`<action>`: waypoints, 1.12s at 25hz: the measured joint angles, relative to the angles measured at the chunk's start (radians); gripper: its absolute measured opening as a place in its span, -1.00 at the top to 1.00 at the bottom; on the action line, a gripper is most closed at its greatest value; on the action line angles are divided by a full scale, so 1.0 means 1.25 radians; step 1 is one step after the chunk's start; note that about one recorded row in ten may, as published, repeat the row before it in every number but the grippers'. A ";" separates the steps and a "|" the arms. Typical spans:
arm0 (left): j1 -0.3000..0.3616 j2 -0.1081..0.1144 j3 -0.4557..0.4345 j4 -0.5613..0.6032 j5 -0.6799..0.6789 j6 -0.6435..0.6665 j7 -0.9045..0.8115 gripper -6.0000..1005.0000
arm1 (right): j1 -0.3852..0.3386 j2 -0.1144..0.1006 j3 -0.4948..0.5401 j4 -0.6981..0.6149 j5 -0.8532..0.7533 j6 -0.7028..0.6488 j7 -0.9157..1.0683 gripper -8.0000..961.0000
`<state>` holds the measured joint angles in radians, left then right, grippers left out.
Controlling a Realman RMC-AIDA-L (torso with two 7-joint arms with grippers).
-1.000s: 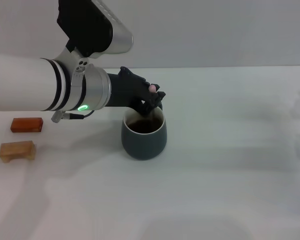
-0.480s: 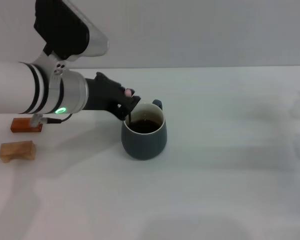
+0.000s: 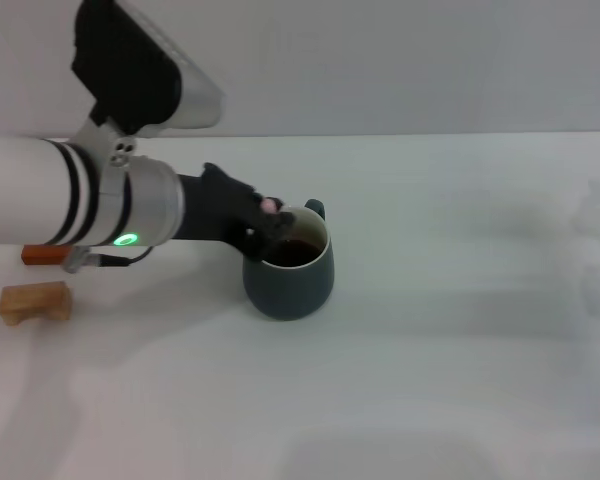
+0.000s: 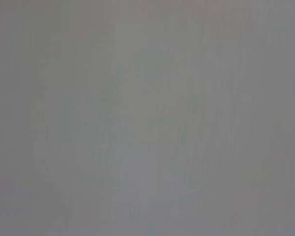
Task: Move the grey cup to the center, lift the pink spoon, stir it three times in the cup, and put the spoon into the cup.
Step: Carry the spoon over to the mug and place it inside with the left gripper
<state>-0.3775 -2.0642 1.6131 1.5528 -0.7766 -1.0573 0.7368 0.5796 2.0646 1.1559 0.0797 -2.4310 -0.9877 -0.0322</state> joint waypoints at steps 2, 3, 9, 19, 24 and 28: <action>-0.003 0.000 0.011 -0.002 -0.014 0.014 0.002 0.64 | 0.000 0.000 -0.001 0.000 0.000 0.000 0.000 0.99; -0.004 0.000 0.018 -0.004 -0.021 0.025 0.003 0.64 | 0.000 0.000 -0.001 0.000 0.000 0.000 0.000 0.99; -0.028 0.001 0.037 -0.038 -0.027 0.099 0.008 0.63 | 0.000 0.000 -0.001 0.000 0.000 0.000 0.001 0.99; -0.048 0.004 0.016 -0.095 -0.015 0.106 0.015 0.62 | -0.005 0.000 -0.001 0.000 0.000 0.000 0.003 0.99; -0.014 0.005 -0.016 -0.086 -0.008 0.085 0.015 0.62 | -0.006 0.000 -0.002 0.000 0.000 0.000 0.003 0.99; 0.012 0.004 -0.017 -0.062 -0.009 0.072 0.011 0.61 | -0.005 0.000 -0.010 0.000 0.000 0.000 0.004 0.99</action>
<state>-0.3624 -2.0596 1.5916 1.4750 -0.7879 -0.9676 0.7507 0.5733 2.0648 1.1435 0.0797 -2.4314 -0.9879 -0.0273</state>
